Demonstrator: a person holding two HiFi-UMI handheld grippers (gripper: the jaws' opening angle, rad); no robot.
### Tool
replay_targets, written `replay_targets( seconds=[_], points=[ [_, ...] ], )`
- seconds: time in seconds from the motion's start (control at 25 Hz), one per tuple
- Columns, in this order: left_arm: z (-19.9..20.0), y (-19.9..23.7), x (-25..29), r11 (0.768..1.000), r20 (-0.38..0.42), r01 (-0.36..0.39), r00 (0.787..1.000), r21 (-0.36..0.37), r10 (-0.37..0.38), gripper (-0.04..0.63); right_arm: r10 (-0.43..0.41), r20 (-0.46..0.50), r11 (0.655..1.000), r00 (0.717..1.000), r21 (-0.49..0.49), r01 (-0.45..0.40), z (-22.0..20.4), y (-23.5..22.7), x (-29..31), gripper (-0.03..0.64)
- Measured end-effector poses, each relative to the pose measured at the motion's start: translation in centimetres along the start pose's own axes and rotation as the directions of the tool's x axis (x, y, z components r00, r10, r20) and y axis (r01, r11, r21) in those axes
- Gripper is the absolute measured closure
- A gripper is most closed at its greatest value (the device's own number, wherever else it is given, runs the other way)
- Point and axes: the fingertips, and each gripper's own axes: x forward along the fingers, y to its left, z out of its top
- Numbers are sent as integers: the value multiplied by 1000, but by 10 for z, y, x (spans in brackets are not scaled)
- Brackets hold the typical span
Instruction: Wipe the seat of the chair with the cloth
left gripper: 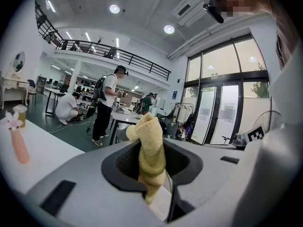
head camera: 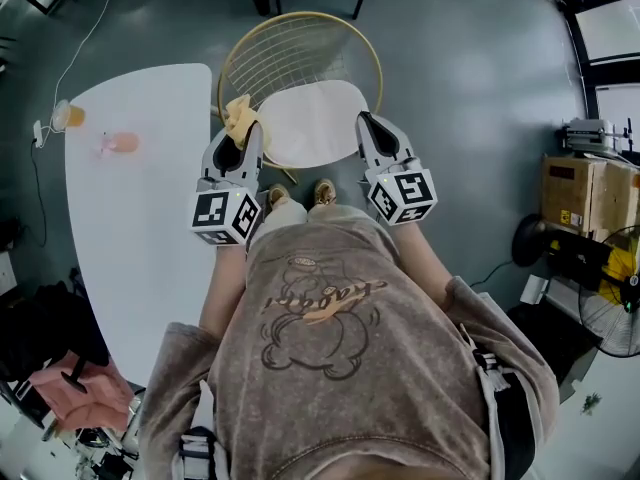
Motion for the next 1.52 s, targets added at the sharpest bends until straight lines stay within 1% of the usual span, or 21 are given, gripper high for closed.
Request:
replay_targets(
  seconds=[0.12,0.28,0.44,0.52,0.6,0.92,1.08,1.2,1.4,1.52],
  points=[
    [-2,10,11,1000,-4,6,1000,4,-5,484,-12,0,1000,1000,1,12,-3,-3,8,591],
    [-4,21,25,1000,-19,10,1000,-12,-10,483,-22,-10,1000,1000,10,22,-6,-8,18,591],
    [-1,27,40,999,11,24,1000,-36,-24,484,-41,-12,999,999,20,41,-9,-18,28,591],
    [-7,32,51,999,9,23,1000,-33,-23,483,-51,-17,999,999,19,51,-16,-24,36,591],
    [-17,37,63,999,-7,23,1000,-24,-23,483,-58,-27,998,998,15,59,-25,-30,44,591],
    [-65,57,104,999,-48,20,999,-40,-22,485,-92,-50,996,994,4,93,-65,-56,72,591],
    [-86,68,118,999,-60,8,998,-45,-11,483,-81,-63,997,995,-5,81,-87,-63,83,591],
    [-105,72,132,999,-68,3,998,-43,-6,483,-87,-65,996,994,-12,87,-100,-74,88,591],
    [-144,78,144,999,-95,-5,995,-54,0,483,-108,-67,994,992,7,108,-127,-87,94,591],
    [-162,82,153,998,-95,-10,995,-56,5,483,-108,-71,994,992,20,110,-142,-92,100,591]
  ],
)
